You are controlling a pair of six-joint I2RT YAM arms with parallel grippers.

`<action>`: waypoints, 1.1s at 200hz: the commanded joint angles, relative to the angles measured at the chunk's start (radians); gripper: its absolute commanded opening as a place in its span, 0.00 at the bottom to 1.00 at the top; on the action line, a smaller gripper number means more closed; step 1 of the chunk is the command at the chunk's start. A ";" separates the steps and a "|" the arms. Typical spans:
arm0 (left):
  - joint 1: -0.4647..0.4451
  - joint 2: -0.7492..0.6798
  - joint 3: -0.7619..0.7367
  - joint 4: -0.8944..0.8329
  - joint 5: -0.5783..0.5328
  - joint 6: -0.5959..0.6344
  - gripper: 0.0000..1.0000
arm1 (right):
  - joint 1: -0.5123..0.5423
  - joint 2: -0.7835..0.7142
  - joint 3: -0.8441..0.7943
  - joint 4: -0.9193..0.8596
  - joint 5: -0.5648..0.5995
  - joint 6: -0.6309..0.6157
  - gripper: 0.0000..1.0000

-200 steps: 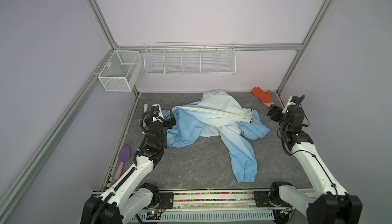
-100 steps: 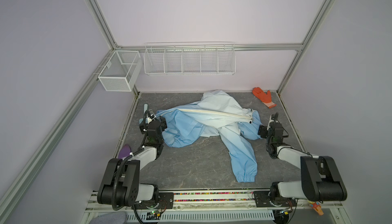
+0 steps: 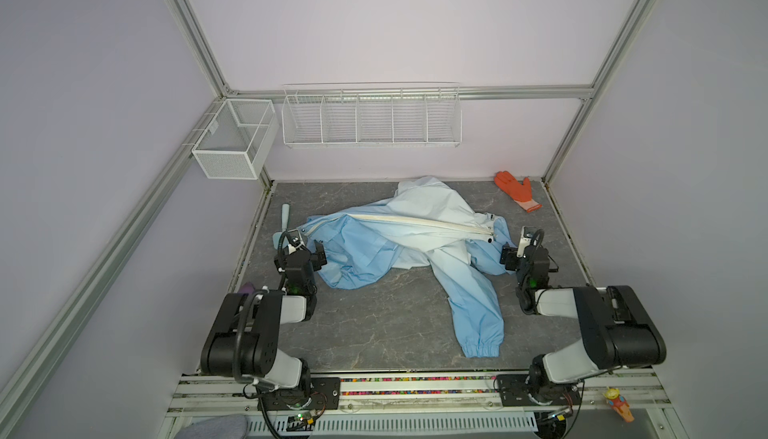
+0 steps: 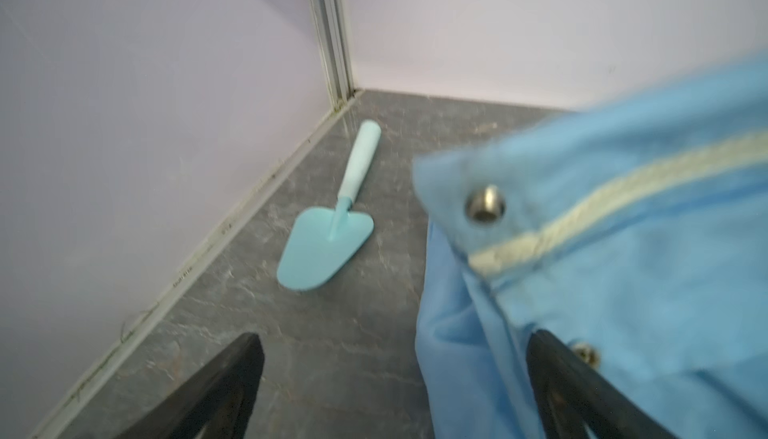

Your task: Zip up the jacket

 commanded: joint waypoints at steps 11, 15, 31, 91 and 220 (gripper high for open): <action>0.002 -0.029 0.086 -0.076 0.048 0.000 0.99 | 0.010 0.009 -0.009 0.085 0.017 -0.029 0.88; 0.005 -0.022 0.089 -0.073 0.046 -0.004 0.99 | 0.009 0.003 -0.005 0.067 0.010 -0.024 0.88; 0.027 -0.002 0.079 -0.018 0.075 -0.013 0.99 | -0.001 0.010 -0.003 0.074 0.002 -0.020 0.88; 0.036 0.001 0.071 0.005 0.093 -0.015 0.99 | -0.017 0.000 -0.004 0.058 -0.022 -0.007 0.89; 0.036 0.005 0.071 0.011 0.092 -0.013 0.99 | -0.026 0.004 0.012 0.029 -0.042 -0.002 0.88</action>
